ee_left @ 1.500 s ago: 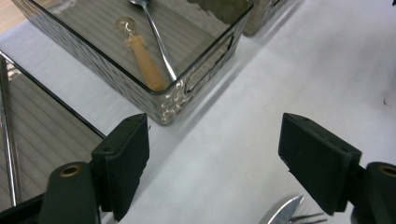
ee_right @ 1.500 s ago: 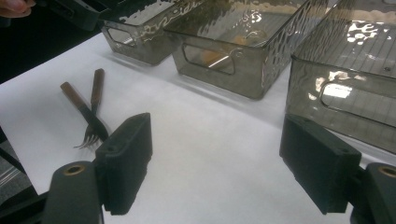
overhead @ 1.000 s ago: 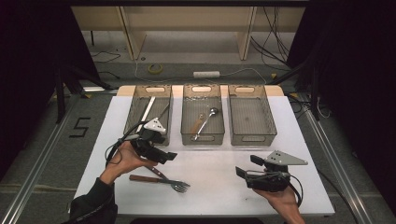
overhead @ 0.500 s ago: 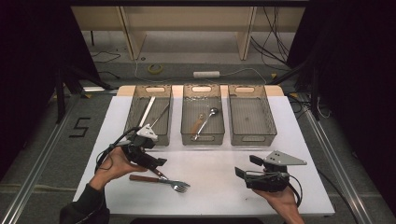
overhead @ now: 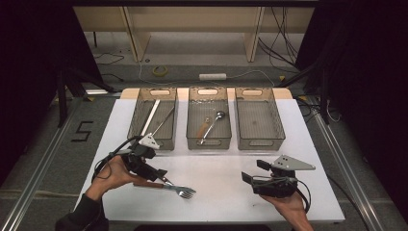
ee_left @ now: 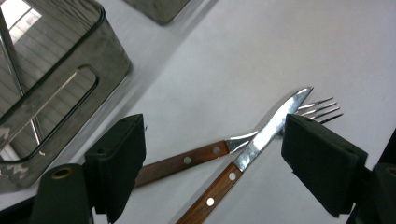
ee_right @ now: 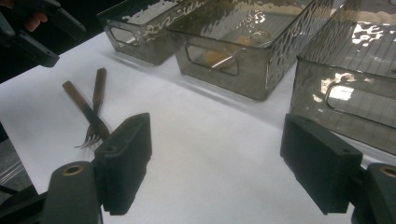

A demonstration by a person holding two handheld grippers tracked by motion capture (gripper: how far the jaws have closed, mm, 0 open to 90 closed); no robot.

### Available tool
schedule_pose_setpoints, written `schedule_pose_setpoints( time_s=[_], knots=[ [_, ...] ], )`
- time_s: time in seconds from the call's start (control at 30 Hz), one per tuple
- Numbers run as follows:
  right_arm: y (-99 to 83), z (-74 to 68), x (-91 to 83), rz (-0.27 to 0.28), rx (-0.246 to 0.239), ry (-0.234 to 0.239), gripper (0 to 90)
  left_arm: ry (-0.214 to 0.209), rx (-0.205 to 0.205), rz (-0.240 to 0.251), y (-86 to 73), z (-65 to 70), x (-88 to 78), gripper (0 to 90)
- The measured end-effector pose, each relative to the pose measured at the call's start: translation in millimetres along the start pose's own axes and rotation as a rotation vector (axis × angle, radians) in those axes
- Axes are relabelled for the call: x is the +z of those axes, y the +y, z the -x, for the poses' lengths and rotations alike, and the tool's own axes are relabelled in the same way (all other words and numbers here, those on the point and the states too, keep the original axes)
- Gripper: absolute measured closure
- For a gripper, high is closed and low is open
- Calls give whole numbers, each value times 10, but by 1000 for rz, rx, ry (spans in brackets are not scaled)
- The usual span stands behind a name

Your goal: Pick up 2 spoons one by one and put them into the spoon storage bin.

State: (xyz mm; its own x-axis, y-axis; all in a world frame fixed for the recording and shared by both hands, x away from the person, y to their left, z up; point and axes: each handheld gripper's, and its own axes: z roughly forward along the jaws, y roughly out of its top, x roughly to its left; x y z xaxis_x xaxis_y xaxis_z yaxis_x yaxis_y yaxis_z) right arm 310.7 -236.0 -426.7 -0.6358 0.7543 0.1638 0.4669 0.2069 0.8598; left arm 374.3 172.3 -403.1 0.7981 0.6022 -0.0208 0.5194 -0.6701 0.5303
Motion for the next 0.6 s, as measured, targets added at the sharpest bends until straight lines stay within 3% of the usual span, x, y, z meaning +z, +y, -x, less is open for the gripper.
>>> schedule_pose_setpoints(
  time_s=[0.3, 0.6],
  knots=[
    [-6, 26, 12, -1, 2, -2, 259, 6, 19, -41, -34, 8, 32, 219],
    [-4, 19, 16, -3, -3, 0, 259, 9, 10, -87, -125, -17, 86, 222]
  ],
)
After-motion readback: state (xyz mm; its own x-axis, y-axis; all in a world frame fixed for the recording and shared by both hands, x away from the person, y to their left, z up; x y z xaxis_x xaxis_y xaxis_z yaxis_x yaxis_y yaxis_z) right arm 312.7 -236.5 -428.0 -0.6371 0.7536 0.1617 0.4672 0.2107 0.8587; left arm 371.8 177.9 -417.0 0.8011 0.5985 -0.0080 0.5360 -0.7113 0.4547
